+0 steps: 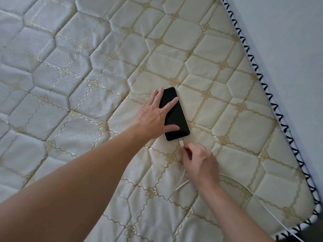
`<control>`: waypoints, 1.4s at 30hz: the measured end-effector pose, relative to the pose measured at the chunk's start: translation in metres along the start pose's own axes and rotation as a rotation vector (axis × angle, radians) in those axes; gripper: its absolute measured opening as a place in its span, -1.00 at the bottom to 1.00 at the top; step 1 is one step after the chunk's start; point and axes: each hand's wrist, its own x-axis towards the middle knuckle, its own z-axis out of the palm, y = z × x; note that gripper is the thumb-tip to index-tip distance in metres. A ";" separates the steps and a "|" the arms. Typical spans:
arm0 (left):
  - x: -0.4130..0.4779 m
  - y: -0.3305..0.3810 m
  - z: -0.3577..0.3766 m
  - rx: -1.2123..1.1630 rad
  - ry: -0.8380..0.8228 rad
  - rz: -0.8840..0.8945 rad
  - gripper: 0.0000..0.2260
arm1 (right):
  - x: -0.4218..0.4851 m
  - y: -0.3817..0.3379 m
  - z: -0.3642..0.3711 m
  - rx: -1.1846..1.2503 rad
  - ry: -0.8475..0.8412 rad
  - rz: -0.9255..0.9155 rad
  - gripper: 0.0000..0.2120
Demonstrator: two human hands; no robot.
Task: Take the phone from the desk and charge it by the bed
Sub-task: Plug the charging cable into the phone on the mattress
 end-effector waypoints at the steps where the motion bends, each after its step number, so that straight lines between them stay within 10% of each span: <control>1: 0.000 0.000 0.000 0.001 0.001 0.000 -0.14 | 0.000 0.000 0.001 -0.007 -0.003 -0.001 -0.79; 11: -0.002 0.002 0.000 -0.002 -0.007 -0.014 -0.15 | 0.003 -0.006 0.004 0.091 0.004 0.169 -0.77; 42: 0.003 -0.006 -0.001 -0.145 0.168 -0.013 0.21 | 0.011 -0.002 0.019 -0.226 0.124 -0.223 -0.81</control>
